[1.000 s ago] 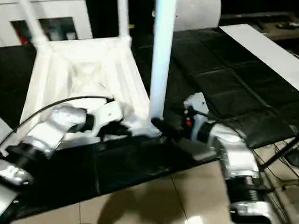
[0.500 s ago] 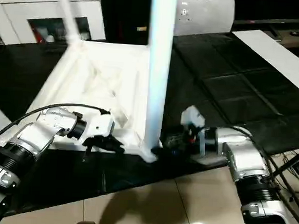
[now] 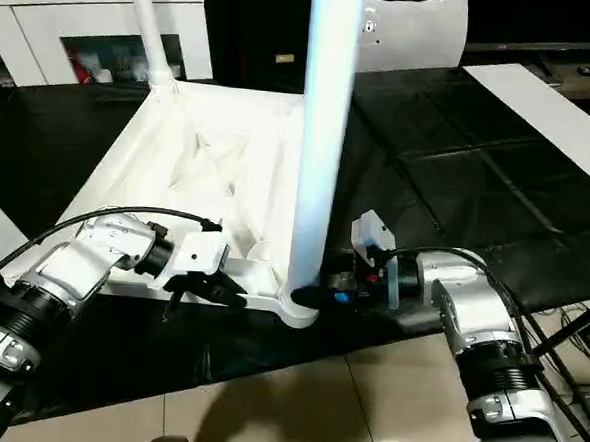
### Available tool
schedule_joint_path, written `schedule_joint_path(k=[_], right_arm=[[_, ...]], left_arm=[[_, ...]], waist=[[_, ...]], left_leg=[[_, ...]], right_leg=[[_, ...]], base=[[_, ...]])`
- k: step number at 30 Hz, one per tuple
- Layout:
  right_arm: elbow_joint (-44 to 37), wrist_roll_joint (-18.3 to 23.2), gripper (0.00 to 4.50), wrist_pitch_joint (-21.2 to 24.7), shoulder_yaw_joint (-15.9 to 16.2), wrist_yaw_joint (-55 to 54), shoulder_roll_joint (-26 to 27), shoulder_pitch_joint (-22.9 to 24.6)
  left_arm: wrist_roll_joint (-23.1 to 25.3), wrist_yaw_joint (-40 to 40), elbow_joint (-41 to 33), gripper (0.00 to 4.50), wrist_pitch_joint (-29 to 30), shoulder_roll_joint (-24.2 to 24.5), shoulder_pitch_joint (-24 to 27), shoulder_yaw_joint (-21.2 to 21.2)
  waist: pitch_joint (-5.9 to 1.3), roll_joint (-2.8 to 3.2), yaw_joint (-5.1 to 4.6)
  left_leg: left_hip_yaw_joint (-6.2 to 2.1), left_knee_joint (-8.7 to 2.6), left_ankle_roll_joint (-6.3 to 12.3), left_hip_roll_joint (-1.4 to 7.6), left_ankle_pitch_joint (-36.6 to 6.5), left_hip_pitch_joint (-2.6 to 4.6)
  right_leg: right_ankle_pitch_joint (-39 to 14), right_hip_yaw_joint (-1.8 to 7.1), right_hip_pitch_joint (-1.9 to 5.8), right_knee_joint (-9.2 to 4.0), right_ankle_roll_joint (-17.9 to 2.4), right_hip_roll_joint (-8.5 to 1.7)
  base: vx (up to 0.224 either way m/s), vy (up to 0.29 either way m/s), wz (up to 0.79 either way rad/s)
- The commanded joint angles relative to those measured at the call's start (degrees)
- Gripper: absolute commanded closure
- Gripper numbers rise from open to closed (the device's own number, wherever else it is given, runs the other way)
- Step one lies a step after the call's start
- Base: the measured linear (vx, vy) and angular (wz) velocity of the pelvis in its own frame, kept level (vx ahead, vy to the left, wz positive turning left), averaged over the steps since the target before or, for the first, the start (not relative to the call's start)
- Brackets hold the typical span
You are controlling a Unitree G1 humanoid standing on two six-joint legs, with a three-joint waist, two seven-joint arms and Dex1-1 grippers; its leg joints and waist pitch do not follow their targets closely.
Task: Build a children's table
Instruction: Rotate leg to tighten
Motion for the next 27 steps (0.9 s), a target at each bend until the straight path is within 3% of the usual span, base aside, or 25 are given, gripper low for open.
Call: schedule_joint_path(k=[1, 4, 7, 8, 10, 13, 14, 16, 17, 18, 19, 20, 21, 23, 24, 27], right_arm=[[-2.3, 2.3, 2.41, 2.6, -1.6, -2.5, 1.4, -0.1], [-3.1, 0.7, 2.51, 5.9, -1.8, -10.1, 3.6, -0.2], [-0.5, -2.6, 2.53, 7.9, -3.8, -24.9, 8.8, -1.9], [0.4, -3.5, 2.53, 8.4, -4.4, -28.8, 10.0, -2.5], [4.3, -5.5, 2.54, 10.7, -6.5, -40.7, 13.6, -4.6], [6.4, -7.1, 2.54, 12.0, -7.8, -49.1, 16.2, -6.1], [8.0, -6.2, 2.54, 11.4, -9.6, -53.8, 18.5, -7.1], [9.1, -6.4, 2.54, 9.1, -9.9, -55.4, 19.9, -7.5], [9.4, -6.3, 2.54, 8.7, -10.3, -55.9, 20.6, -7.6], [9.4, -6.3, 1.99, 8.7, -10.3, -55.9, 20.6, -7.6], [9.6, -6.1, 1.86, 8.3, -10.8, -56.5, 21.3, -7.7], [9.4, -5.7, 1.86, 8.0, -11.2, -56.1, 21.7, -7.6], [8.2, -5.3, 1.79, 7.3, -11.0, -54.2, 21.6, -6.8], [6.9, -4.8, 1.57, 7.1, -10.8, -53.0, 21.2, -6.1], [5.8, -4.7, 1.42, 6.1, -10.7, -52.1, 20.4, -5.3], [3.7, -4.6, 1.29, 4.6, -10.5, -49.7, 18.4, -3.8]], left_arm=[[-1.2, -2.1, -2.7, 4.5, 1.6, -1.3, 0.0, -1.2], [-1.1, 0.2, -3.8, 4.5, 6.1, -2.4, 0.1, -0.8], [-0.4, 7.2, -3.8, 4.5, 12.5, -5.4, -0.2, 1.1], [-0.3, 9.1, -3.6, 4.5, 13.5, -6.2, -0.3, 1.6], [-0.4, 15.4, -3.7, 4.5, 17.8, -9.2, -0.6, 3.6], [-0.3, 20.2, -4.3, 4.5, 20.9, -11.6, -0.9, 5.0], [-0.3, 23.6, -4.6, 4.5, 22.6, -13.6, -1.4, 6.0], [0.0, 26.5, -4.7, 4.5, 24.0, -15.7, -1.9, 6.9], [0.3, 27.5, -4.7, 4.5, 24.1, -16.4, -2.1, 7.1], [0.3, 27.5, -4.7, 4.5, 24.1, -16.4, -2.1, 7.1], [0.7, 28.5, -4.8, 4.5, 24.6, -17.0, -2.2, 7.3], [1.0, 29.2, -4.5, 4.5, 24.4, -17.2, -2.5, 7.5], [1.4, 29.6, -4.0, 4.5, 24.0, -17.0, -2.8, 7.5], [1.7, 29.6, -3.9, 4.5, 23.5, -16.5, -2.8, 7.3], [2.1, 29.2, -4.1, 4.5, 22.7, -15.8, -2.5, 6.9], [2.3, 27.9, -4.6, 4.5, 21.5, -14.4, -1.9, 6.5]], waist=[[-5.2, -1.08, -0.37], [-4.92, -0.94, -0.65], [-4.75, -0.94, -1.35], [-4.66, -0.97, -2.4], [-4.6, -0.95, -3.7], [-4.75, -0.74, -5.09], [-4.73, -0.42, -5.98], [-4.89, -0.33, -6.29], [-4.98, -0.31, -6.2], [-4.97, -0.3, -6.15], [-4.94, -0.32, -6.1], [-5.05, 0.07, -5.86], [-5.11, -0.07, -5.85], [-5.31, -0.21, -4.79], [-5.36, -0.14, -4.62], [-5.58, -0.15, -3.87]], left_leg=[[1.4, -3.62, 6.17, 0.93, 5.9, -1.24], [1.45, -3.85, 4.99, 0.7, 4.5, -1.19], [1.59, -4.05, 2.86, 0.45, 2.4, -1.28], [1.59, -4.07, 1.34, 0.09, 0.4, -1.43], [1.5, -4.08, 0.79, -0.05, -0.8, -1.58], [1.4, -4.05, 1.81, -0.14, -1.7, -1.71], [1.47, -4.14, 2.46, 0.1, -2.8, -1.06], [1.37, -4.13, 3.18, 0.03, -3.4, -1.09], [1.4, -4.22, 3.88, 0.21, -3.1, -0.89], [1.38, -4.29, 4.18, 0.29, -3.0, -0.83], [1.32, -4.36, 4.36, 0.36, -2.8, -0.85], [1.17, -4.52, 4.62, 0.63, -2.0, -0.84], [1.23, -4.53, 4.79, 0.7, -1.9, -0.78], [1.36, -4.54, 5.75, 0.85, 0.7, -0.55], [1.23, -4.57, 5.98, 0.92, 1.7, -0.94], [1.16, -4.32, 7.25, 1.11, 4.8, -0.98]], right_leg=[[-14.0, 3.66, 5.7, -4.39, -5.6, -3.0], [-17.7, 3.47, 5.63, -4.98, -3.9, -3.0], [-21.6, 3.19, 5.66, -5.6, -1.7, -2.98], [-24.7, 2.73, 5.76, -6.23, 0.1, -2.91], [-25.9, 2.35, 5.83, -6.55, 0.7, -2.85], [-25.9, 1.86, 6.19, -7.16, 1.0, -2.89], [-25.9, 1.55, 5.83, -7.82, 0.0, -2.93], [-26.3, 1.14, 6.06, -8.15, -0.4, -3.02], [-25.5, 1.16, 5.96, -8.32, -0.7, -3.08], [-24.9, 1.26, 5.87, -8.31, -1.1, -3.07], [-24.2, 1.3, 5.9, -8.19, -1.4, -3.05], [-21.8, 1.61, 5.93, -7.66, -2.7, -3.17], [-20.8, 1.74, 5.93, -7.6, -3.2, -3.14], [-16.2, 2.23, 5.82, -6.68, -5.5, -3.17], [-15.1, 2.28, 6.19, -6.3, -5.9, -3.29], [-9.5, 2.59, 6.23, -5.42, -7.3, -3.36]], base=[[0.0, 0.0, 0.0], [0.0, 0.0, 0.0], [0.0, 0.0, 0.0], [0.0, 0.0, 0.0], [0.0, 0.0, 0.0], [0.0, 0.0, 0.0], [0.0, 0.0, 0.0], [0.0, 0.0, 0.0], [0.0, 0.0, 0.0], [0.0, 0.0, 0.0], [0.0, 0.0, 0.0], [0.0, 0.0, 0.0], [0.0, 0.0, 0.0], [0.0, 0.0, 0.0], [0.0, 0.0, 0.0], [0.0, 0.0, 0.0]])
